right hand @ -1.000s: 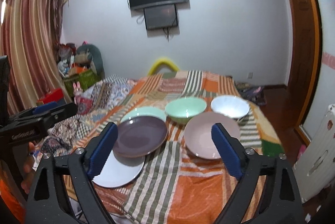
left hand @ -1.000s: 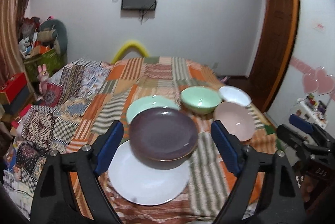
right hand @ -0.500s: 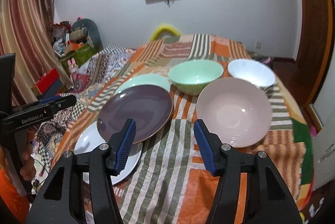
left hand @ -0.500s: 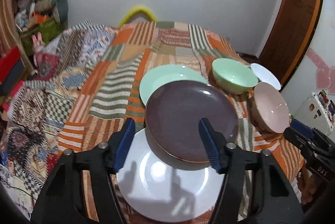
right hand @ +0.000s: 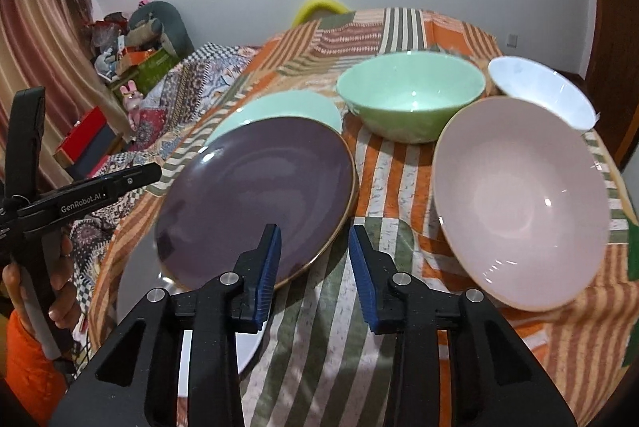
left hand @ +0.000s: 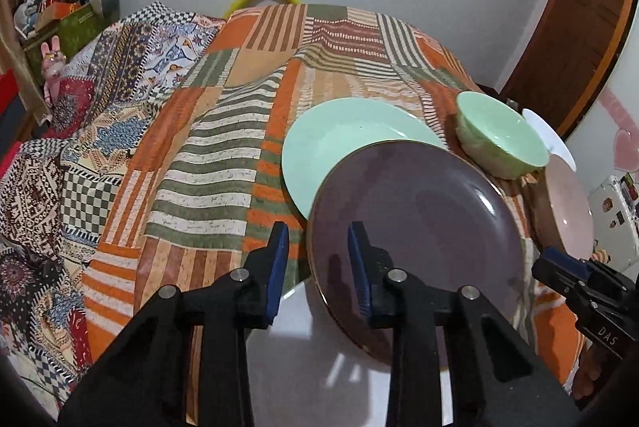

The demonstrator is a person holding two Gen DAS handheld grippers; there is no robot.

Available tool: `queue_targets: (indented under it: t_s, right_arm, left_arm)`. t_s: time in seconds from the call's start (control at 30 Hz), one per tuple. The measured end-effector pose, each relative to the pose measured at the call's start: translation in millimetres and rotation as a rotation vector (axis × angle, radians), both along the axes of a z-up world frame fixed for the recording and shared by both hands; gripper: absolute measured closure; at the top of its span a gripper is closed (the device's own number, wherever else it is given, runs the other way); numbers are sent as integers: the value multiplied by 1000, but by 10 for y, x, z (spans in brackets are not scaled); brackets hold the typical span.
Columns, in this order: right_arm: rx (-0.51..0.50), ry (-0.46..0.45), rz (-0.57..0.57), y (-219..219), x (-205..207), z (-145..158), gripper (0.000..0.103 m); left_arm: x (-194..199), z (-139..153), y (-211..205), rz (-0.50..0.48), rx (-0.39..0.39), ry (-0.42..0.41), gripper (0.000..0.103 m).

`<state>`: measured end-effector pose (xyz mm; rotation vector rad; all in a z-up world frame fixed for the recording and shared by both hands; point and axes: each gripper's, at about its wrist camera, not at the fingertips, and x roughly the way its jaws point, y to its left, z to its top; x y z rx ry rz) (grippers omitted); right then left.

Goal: Organize plates and bowls
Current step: 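Move both tools to the dark purple plate rim and close on it, then lift the purple plate off the white plate with both tools and carry it beside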

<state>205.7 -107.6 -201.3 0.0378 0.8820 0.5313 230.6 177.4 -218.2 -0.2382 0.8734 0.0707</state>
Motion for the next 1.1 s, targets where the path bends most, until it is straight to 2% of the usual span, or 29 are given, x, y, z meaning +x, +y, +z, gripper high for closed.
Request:
queue_targets:
  t_s: [0.27, 0.47, 0.67, 0.87, 1.1]
  right_arm:
    - [-37, 30, -28, 79, 171, -128, 75]
    - [-27, 43, -30, 73, 215, -155, 75]
    - [-45, 44, -29, 126, 256, -173, 79]
    - [-24, 69, -21, 108, 299, -183, 79]
    - [-28, 57, -30, 103, 275, -153, 79]
  left_arm:
    - [185, -183, 73, -19, -20, 35, 73]
    - [248, -269, 74, -40, -34, 51, 80]
    - [315, -305, 93, -75, -102, 72, 84]
    - [324, -299, 59, -77, -84, 78, 84]
    - [232, -261, 1, -84, -58, 82, 84]
